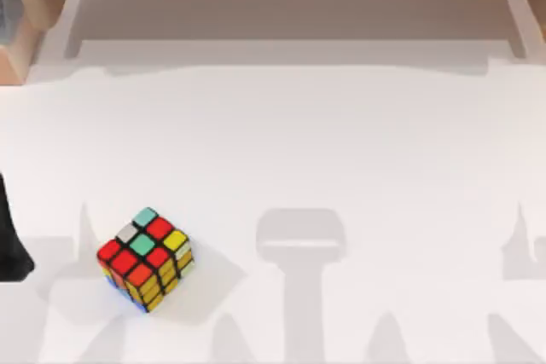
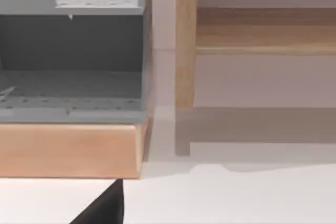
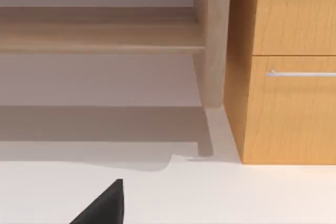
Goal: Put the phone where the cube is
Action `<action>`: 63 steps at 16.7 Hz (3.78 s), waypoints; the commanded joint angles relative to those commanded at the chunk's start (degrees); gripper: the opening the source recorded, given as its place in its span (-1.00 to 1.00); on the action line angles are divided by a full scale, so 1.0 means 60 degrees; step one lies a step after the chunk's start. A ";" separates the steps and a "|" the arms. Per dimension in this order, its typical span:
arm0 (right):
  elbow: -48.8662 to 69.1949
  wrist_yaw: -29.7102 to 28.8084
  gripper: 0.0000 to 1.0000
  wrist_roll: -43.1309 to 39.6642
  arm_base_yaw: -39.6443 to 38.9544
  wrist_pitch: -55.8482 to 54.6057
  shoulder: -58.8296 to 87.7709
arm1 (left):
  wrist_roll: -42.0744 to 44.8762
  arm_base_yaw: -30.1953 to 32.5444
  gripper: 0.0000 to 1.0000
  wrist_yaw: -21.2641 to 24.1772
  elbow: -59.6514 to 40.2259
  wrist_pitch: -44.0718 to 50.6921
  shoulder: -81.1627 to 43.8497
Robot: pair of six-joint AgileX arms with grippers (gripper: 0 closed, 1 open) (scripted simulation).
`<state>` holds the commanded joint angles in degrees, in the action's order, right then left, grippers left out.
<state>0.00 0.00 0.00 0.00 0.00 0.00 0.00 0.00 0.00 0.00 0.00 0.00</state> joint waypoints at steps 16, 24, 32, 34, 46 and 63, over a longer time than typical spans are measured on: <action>0.4676 0.0114 1.00 -0.4838 0.5784 0.5085 0.9126 | 0.0000 0.0000 1.00 0.0000 0.0000 0.0000 0.0000; 0.7223 0.0197 1.00 -0.7363 0.8871 0.7711 1.4013 | 0.0000 0.0000 1.00 0.0000 0.0000 0.0000 0.0000; 0.7430 0.0219 1.00 -0.7576 0.9125 0.7876 1.4376 | 0.0000 0.0000 1.00 0.0000 0.0000 0.0000 0.0000; 0.7247 0.0224 1.00 -0.7553 0.9124 0.7515 1.4589 | 0.0000 0.0000 1.00 0.0000 0.0000 0.0000 0.0000; 0.6645 0.0223 0.55 -0.7532 0.9114 0.6115 1.5366 | 0.0000 0.0000 1.00 0.0000 0.0000 0.0000 0.0000; 0.6645 0.0223 -1.00 -0.7532 0.9114 0.6115 1.5366 | 0.0000 0.0000 1.00 0.0000 0.0000 0.0000 0.0000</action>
<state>39.87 1.34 -45.19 54.68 36.69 92.20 0.00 0.00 0.00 0.00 0.00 0.00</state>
